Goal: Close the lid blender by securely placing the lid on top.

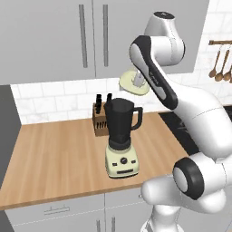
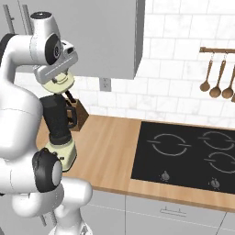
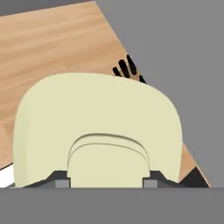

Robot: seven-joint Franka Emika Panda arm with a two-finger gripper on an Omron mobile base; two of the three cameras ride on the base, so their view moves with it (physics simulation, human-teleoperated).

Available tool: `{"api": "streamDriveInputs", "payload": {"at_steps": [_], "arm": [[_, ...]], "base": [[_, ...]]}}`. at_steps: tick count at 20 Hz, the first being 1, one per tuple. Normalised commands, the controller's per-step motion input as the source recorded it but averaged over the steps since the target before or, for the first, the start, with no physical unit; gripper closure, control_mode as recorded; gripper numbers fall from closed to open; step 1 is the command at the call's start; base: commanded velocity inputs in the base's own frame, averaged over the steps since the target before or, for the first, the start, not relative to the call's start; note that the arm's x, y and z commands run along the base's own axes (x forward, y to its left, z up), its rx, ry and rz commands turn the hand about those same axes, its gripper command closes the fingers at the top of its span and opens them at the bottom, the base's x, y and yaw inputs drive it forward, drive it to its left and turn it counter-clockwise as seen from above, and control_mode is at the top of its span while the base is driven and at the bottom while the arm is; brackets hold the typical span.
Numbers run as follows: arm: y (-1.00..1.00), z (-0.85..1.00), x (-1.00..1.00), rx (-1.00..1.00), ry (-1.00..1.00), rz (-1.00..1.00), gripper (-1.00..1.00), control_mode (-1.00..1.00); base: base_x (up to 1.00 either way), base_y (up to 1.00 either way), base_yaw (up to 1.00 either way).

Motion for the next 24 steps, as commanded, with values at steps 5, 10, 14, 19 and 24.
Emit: {"api": "streamDriveInputs", "payload": {"at_steps": [5,10,14,19,24], "arm": [[0.47,-0.36,0.26,-0.03,0.15,0.05,1.0,-1.0],[0.21,-0.47,0.06,-0.07,0.16,0.08,1.0,-1.0],[0.11,-0.1,0.0,-0.02,0.03,0.04,1.0,-1.0],[0.15,-0.23,0.06,0.0,0.0,0.01,1.0,-1.0],[0.15,-0.32,0.03,-0.03,0.02,0.0,1.0,-1.0]], "base": [[0.0,0.0,0.0],[0.0,0.0,0.0],[0.0,0.0,0.0],[0.0,0.0,0.0],[0.0,0.0,0.0]]}}
